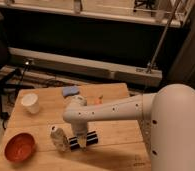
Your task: Place the eraser on the white sponge
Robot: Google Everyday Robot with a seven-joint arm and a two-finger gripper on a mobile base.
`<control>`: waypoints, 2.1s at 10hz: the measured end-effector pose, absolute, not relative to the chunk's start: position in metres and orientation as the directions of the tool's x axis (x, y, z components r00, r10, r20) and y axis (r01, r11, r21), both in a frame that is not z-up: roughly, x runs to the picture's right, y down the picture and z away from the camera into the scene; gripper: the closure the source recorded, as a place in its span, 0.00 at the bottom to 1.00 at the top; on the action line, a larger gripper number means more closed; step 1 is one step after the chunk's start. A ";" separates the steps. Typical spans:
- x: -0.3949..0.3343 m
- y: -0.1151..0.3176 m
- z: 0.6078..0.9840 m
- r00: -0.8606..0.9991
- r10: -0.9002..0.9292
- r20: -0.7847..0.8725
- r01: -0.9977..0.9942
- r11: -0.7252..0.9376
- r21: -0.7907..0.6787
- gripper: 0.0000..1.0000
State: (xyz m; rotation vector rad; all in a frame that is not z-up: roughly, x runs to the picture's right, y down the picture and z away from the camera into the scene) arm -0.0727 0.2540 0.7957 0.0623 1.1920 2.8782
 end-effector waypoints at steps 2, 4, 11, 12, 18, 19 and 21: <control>-0.072 0.199 0.801 -0.993 -0.084 0.088 0.121 -0.749 0.652 1.00; -0.087 0.150 0.800 -0.979 -0.166 0.117 0.203 -0.775 0.599 1.00; -0.187 0.037 0.849 -0.928 -0.344 0.145 0.362 -0.734 0.574 1.00; -0.193 0.024 0.855 -0.917 -0.381 0.114 0.368 -0.701 0.611 1.00; -0.184 -0.016 0.881 -0.927 -0.371 0.051 0.286 -0.611 0.738 1.00; -0.185 -0.023 0.887 -0.936 -0.348 0.056 0.276 -0.621 0.733 1.00; -0.185 -0.030 0.897 -0.944 -0.322 0.067 0.266 -0.627 0.732 1.00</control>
